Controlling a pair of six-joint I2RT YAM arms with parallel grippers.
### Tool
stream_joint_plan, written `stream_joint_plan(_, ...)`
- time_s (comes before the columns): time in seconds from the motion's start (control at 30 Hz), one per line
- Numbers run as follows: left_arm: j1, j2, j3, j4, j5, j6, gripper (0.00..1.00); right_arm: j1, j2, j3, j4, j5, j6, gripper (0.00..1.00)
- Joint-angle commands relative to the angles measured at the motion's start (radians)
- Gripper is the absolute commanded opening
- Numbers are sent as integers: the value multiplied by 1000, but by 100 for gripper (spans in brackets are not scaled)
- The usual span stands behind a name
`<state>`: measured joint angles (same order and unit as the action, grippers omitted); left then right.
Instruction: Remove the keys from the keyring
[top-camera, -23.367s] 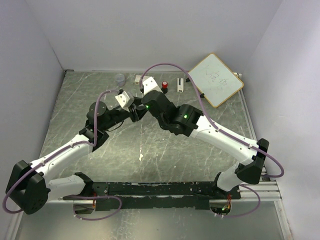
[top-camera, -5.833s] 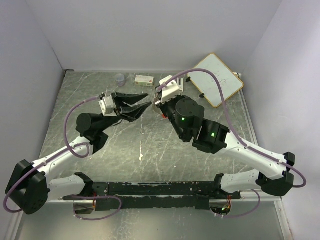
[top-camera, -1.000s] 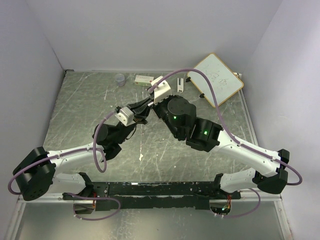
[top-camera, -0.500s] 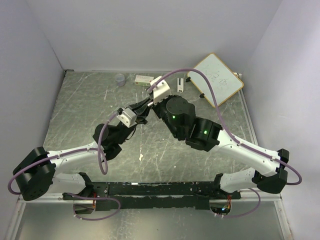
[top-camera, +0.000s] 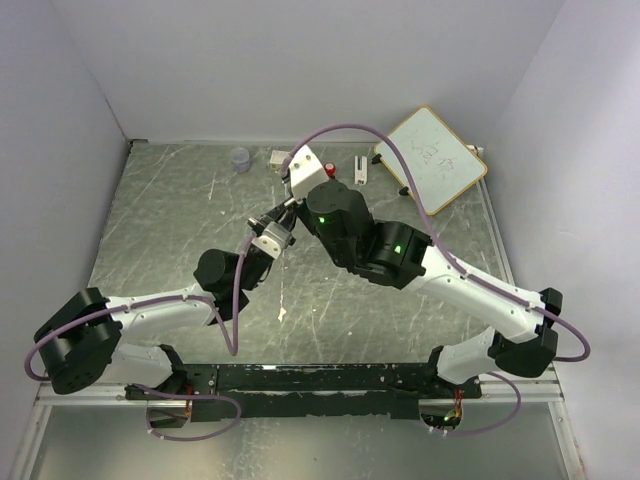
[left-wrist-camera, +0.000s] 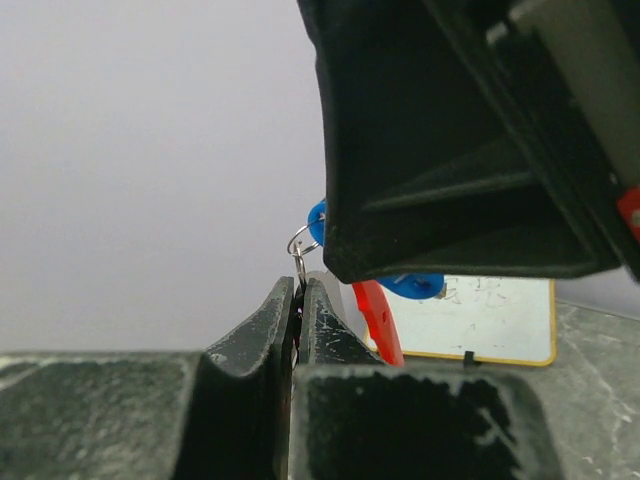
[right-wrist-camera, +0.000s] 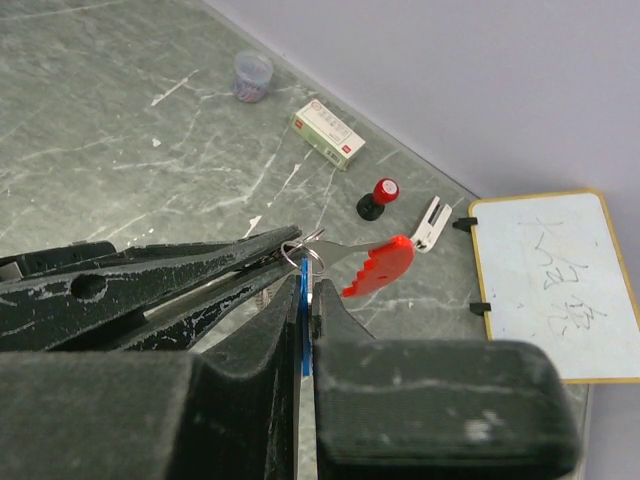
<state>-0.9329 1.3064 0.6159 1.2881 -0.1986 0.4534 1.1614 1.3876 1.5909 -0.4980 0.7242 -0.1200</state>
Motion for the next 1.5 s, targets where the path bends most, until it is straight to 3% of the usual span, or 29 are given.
stream_joint_plan(0.0,31,28,-45,-50,-211,144,7,7,-38,114,-45,59,28,0)
stream_joint_plan(0.83,30,-60,-116,-257,-184,198,7,7,-70,211,-99,60,6,0)
stream_joint_plan(1.47,30,-38,-123,-344,-124,214,7,8,-27,387,-189,-89,121,0)
